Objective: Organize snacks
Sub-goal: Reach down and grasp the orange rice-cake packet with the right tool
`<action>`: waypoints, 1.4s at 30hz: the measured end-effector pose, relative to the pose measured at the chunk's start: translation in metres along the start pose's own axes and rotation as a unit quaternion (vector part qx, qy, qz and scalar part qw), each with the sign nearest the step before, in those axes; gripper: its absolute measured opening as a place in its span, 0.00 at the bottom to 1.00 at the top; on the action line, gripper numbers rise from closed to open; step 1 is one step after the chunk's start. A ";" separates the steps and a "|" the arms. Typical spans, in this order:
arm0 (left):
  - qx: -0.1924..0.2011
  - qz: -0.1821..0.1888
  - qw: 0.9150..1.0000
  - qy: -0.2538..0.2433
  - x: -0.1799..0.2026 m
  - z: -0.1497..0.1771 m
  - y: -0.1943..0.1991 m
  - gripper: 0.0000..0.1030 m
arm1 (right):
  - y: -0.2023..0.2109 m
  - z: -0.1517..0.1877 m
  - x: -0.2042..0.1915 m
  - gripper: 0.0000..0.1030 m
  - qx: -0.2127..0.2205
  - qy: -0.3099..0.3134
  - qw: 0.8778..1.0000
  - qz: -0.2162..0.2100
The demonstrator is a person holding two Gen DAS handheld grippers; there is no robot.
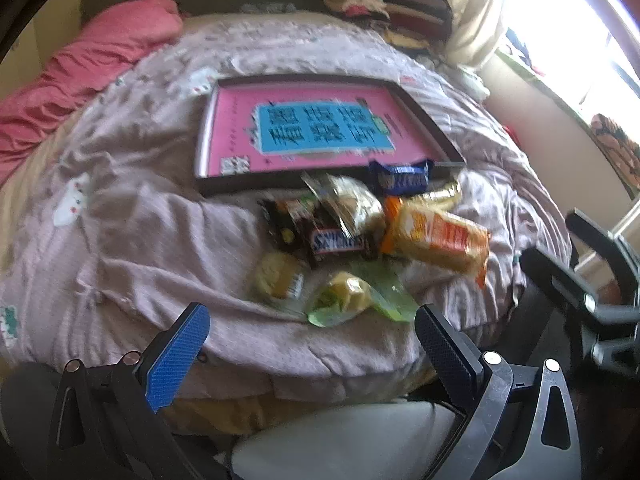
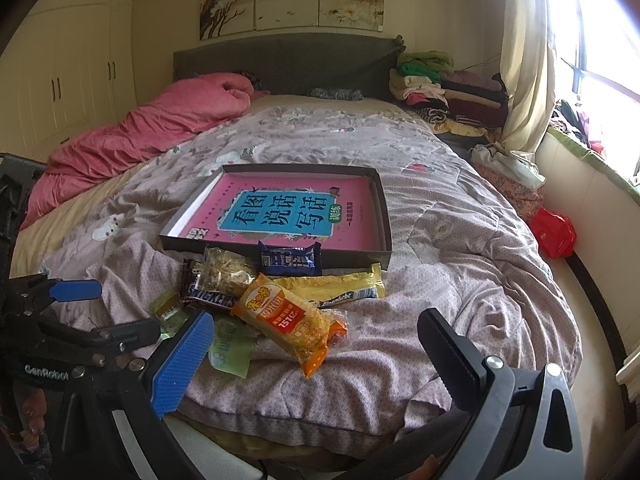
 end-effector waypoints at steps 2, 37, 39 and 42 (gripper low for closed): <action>-0.011 0.008 1.000 -0.005 0.004 0.003 -0.007 0.99 | -0.005 -0.002 0.004 1.00 -0.004 0.002 1.000 0.006; -0.082 0.088 0.993 -0.006 0.027 0.000 -0.064 0.65 | -0.097 0.018 -0.033 0.39 -0.118 0.235 0.962 -0.074; -0.092 0.085 0.992 -0.005 0.028 0.002 -0.068 0.63 | -0.097 0.018 -0.032 0.33 -0.118 0.231 0.963 -0.077; -0.093 0.079 0.993 -0.007 0.032 0.001 -0.070 0.62 | -0.094 0.015 -0.028 0.33 -0.112 0.220 0.966 -0.079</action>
Point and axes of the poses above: each gripper's, at about its wrist camera, not at the fingertips, and y roughly against the way its jaws point, x to its right, z to its underside, the point moved 10 cm from there along -y, roughly the way its jaws point, and after that the axes turned 3 degrees about -x, right-handed, at the moved point
